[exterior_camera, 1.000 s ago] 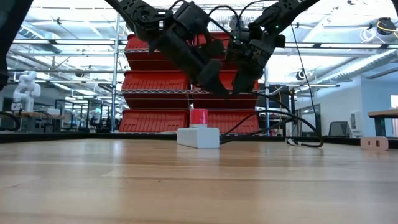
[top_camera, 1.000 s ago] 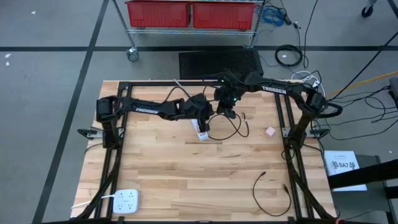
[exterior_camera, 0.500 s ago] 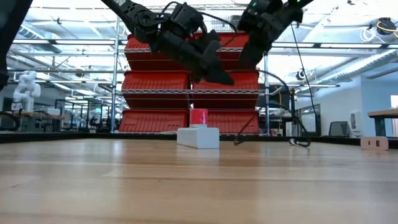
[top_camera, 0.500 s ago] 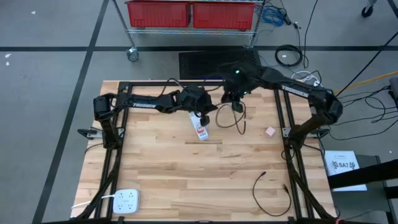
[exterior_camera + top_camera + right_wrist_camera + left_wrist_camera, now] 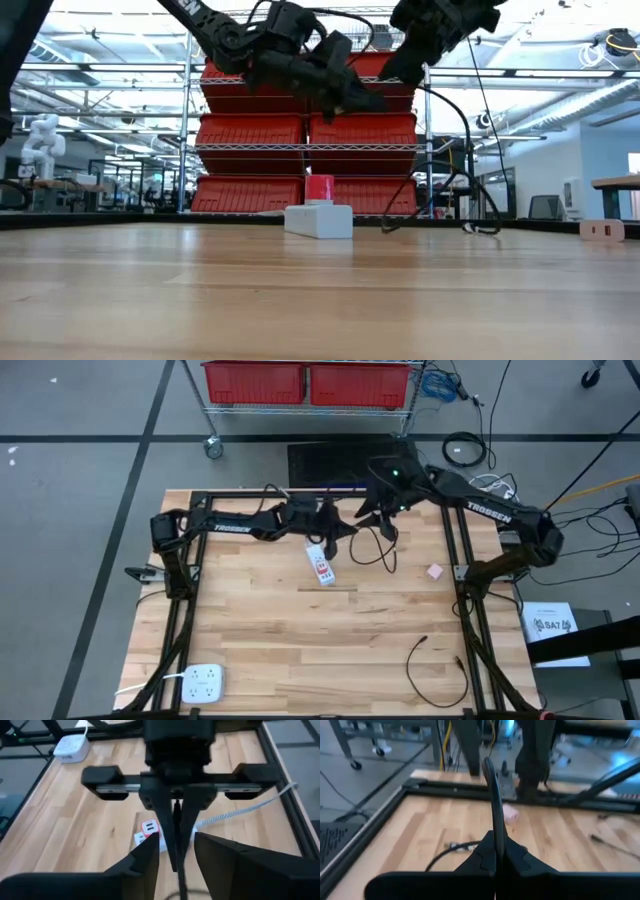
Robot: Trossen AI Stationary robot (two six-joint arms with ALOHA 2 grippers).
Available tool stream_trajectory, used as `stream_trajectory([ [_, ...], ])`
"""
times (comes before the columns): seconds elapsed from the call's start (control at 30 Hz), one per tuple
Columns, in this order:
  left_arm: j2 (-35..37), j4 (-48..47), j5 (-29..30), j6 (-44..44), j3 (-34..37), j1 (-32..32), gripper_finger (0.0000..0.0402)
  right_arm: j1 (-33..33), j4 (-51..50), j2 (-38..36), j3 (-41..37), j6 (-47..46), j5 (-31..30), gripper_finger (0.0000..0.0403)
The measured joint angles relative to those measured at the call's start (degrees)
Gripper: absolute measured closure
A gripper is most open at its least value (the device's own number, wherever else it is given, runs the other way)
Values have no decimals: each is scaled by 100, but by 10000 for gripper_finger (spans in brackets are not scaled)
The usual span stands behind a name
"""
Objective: Insert USB
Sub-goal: Insert the top black charger cable into the pink charger adapter
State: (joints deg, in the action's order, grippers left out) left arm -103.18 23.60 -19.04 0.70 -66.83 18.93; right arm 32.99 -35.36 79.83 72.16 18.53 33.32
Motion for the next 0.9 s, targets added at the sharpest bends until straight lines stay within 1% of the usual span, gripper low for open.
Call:
stream_trajectory([
  [0.1,0,636,-236,-374,295,117,399,-10,740,-179,-553,-222,-27,287],
  [0.2,0,1519,-364,-689,690,249,399,-26,1699,-491,-1135,-506,-43,287],
  [0.3,0,2678,-500,-1117,1149,375,400,-37,2613,-824,-1696,-821,-205,286],
  [0.4,0,3980,-495,-1511,1623,528,400,-87,3535,-1091,-2218,-1140,-435,286],
  [0.57,0,5578,-472,-2168,2256,776,400,-318,5145,-1193,-3035,-1755,-629,286],
  [0.7,0,6141,-495,-2439,2508,889,400,-665,6681,-954,-3578,-2318,-636,286],
  [0.8,0,6156,-514,-2442,2545,895,400,-979,7567,-681,-3771,-2705,-638,286],
  [0.9,0,6114,-468,-2437,2545,917,400,-1325,8265,-470,-3781,-3012,-690,286],
])
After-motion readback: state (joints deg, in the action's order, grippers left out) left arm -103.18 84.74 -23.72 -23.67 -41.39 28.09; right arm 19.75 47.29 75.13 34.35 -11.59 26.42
